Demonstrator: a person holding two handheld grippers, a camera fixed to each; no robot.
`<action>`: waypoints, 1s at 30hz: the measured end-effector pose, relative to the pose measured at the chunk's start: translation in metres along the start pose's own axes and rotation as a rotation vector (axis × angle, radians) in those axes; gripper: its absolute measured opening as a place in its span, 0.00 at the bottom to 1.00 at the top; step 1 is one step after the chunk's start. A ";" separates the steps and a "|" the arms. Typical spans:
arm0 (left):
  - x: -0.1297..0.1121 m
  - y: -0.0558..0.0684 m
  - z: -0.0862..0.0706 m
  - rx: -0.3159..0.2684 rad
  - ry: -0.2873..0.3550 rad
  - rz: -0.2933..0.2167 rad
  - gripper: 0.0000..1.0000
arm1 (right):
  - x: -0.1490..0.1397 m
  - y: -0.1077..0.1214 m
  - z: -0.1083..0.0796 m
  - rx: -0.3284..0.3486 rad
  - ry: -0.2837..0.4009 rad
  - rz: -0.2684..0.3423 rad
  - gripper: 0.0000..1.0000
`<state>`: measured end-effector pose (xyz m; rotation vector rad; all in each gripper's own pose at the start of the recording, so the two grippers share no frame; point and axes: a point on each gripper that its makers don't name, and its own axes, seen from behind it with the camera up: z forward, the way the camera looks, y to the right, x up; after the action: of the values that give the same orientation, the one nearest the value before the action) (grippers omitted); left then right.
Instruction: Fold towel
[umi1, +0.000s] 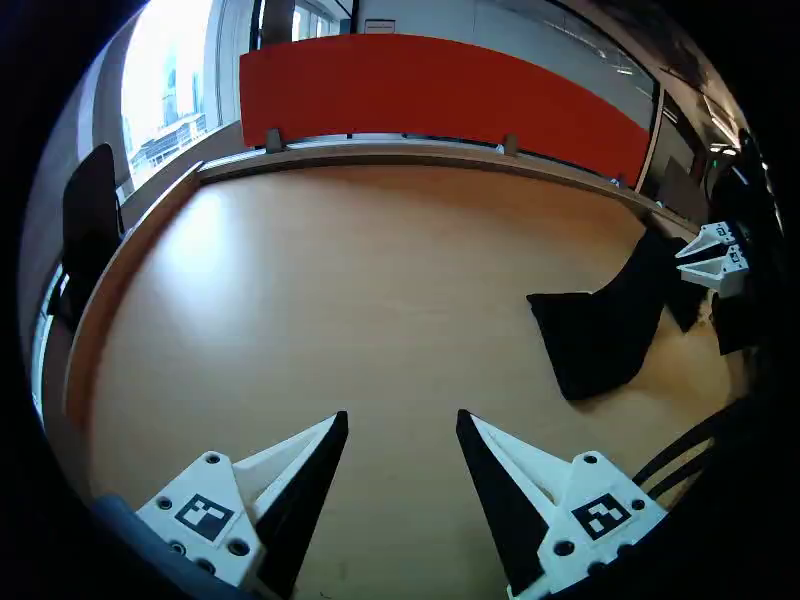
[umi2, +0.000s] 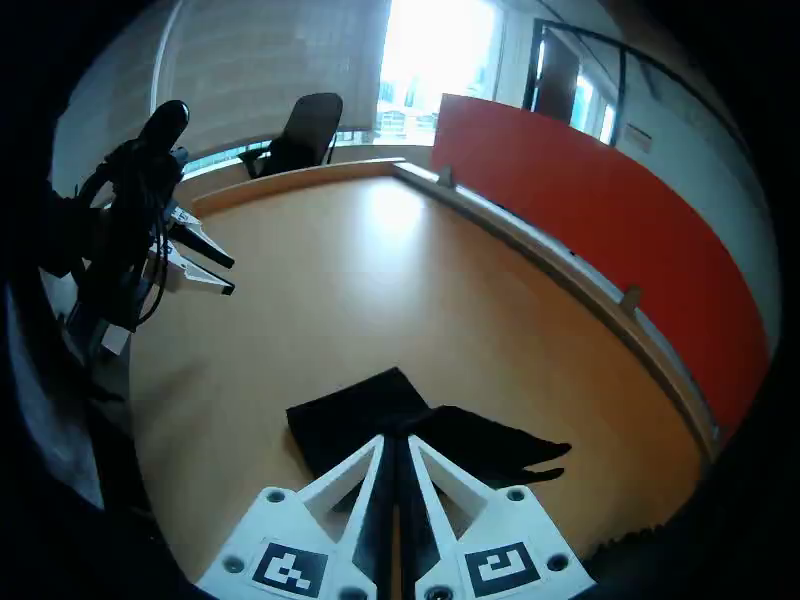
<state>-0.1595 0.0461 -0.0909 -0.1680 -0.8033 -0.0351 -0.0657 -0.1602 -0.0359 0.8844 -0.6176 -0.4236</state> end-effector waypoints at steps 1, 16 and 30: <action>0.000 -0.001 0.000 0.001 0.001 -0.001 0.80 | 0.000 -0.002 0.001 0.004 -0.001 -0.001 0.06; -0.001 -0.015 -0.009 0.020 0.011 -0.022 0.80 | -0.010 -0.040 0.038 0.102 -0.051 -0.008 0.06; -0.007 -0.027 -0.012 0.037 0.006 -0.038 0.80 | -0.031 -0.053 0.071 0.133 -0.121 0.044 0.42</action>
<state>-0.1580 0.0170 -0.1006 -0.1181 -0.8003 -0.0563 -0.1400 -0.2142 -0.0553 0.9749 -0.7821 -0.4018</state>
